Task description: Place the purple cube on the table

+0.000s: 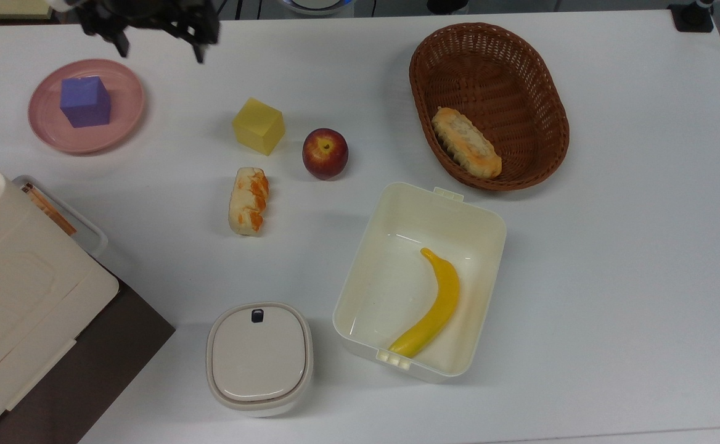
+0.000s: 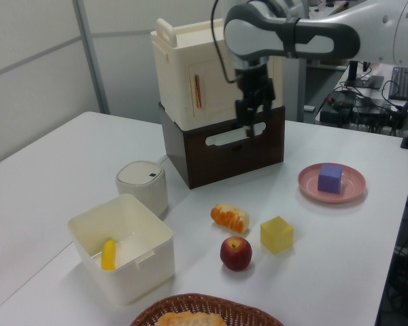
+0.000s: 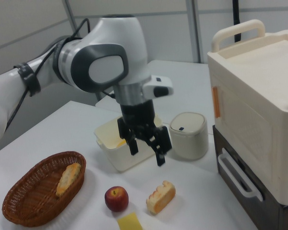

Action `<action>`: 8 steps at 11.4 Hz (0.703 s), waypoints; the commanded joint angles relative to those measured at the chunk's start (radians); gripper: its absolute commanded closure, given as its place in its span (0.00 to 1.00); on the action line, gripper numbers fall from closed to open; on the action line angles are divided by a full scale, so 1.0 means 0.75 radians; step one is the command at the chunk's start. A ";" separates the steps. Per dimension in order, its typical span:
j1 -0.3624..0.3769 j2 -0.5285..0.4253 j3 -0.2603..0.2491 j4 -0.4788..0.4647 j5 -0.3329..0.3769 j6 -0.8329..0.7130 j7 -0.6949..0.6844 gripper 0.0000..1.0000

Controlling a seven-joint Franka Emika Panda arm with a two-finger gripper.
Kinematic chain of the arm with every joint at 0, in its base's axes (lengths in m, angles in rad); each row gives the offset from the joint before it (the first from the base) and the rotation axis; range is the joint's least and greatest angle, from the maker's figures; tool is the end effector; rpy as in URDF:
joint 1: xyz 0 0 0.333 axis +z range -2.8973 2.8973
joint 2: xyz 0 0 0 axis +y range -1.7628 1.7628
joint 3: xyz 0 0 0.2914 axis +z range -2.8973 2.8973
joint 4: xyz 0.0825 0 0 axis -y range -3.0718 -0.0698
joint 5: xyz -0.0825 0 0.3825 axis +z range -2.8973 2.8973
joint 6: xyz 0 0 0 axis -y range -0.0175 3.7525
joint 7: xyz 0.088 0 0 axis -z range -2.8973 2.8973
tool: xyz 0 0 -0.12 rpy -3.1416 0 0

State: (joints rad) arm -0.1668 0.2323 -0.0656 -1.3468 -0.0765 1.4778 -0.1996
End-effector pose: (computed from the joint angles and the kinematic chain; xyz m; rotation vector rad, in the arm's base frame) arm 0.5883 -0.1448 0.5494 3.0679 -0.0538 -0.1813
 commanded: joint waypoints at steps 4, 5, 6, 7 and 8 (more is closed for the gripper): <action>-0.252 -0.028 -0.011 -0.086 -0.025 -0.074 -0.285 0.00; -0.293 -0.013 -0.011 -0.102 -0.037 -0.068 -0.347 0.00; -0.336 -0.007 -0.011 -0.118 -0.039 -0.062 -0.426 0.00; -0.370 0.023 -0.011 -0.119 -0.043 -0.062 -0.520 0.00; -0.405 0.042 -0.011 -0.119 -0.070 -0.060 -0.621 0.00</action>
State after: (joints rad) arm -0.4294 0.2485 -0.0721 -1.4108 -0.0937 1.4247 -0.5201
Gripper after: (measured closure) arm 0.000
